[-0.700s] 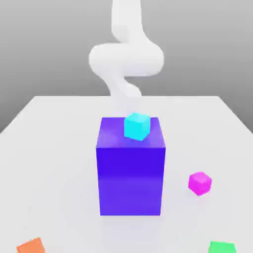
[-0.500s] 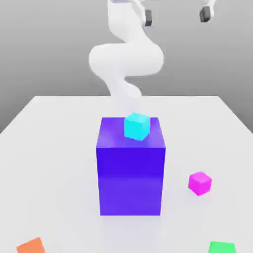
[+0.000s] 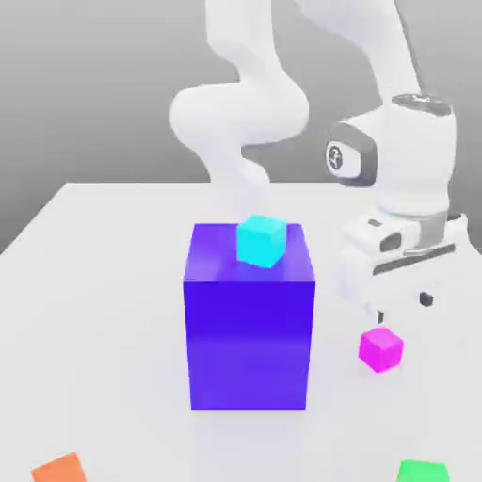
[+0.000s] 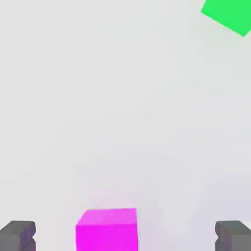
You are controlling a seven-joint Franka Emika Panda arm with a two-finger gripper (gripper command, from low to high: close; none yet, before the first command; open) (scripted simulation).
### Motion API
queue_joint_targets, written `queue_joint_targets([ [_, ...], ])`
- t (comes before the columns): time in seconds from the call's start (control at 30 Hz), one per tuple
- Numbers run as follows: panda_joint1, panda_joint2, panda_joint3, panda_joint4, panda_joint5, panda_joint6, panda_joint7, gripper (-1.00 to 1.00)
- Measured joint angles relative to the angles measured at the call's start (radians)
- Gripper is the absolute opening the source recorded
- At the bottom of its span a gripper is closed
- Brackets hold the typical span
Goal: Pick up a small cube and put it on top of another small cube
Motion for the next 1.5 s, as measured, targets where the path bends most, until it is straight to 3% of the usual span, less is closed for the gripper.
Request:
queue_joint_targets([
  [0.1, 0.062, 0.11, -0.098, 0.014, -0.133, 0.084, 0.098, 0.0],
  [0.2, 0.163, 0.218, -0.214, 0.035, -0.195, 0.17, 0.147, 0.0],
  [0.23, 0.185, 0.243, -0.237, 0.04, -0.201, 0.191, 0.154, -1.0],
  [0.5, 0.172, 0.219, -0.222, 0.035, -0.193, 0.173, 0.146, -1.0],
  [0.73, 0.108, 0.003, -0.117, 0.007, 0.007, -0.014, -0.012, -1.0],
  [1.0, 0.028, 0.109, -0.154, 0.274, -0.042, -0.181, -0.144, -1.0],
  [1.33, -0.083, 0.27, -0.194, 0.635, -0.01, -0.379, -0.39, -1.0],
  [1.47, -0.096, 0.384, -0.209, 0.694, -0.015, -0.322, -0.419, -1.0],
  [1.5, -0.094, 0.415, -0.212, 0.697, -0.019, -0.295, -0.418, 1.0],
])
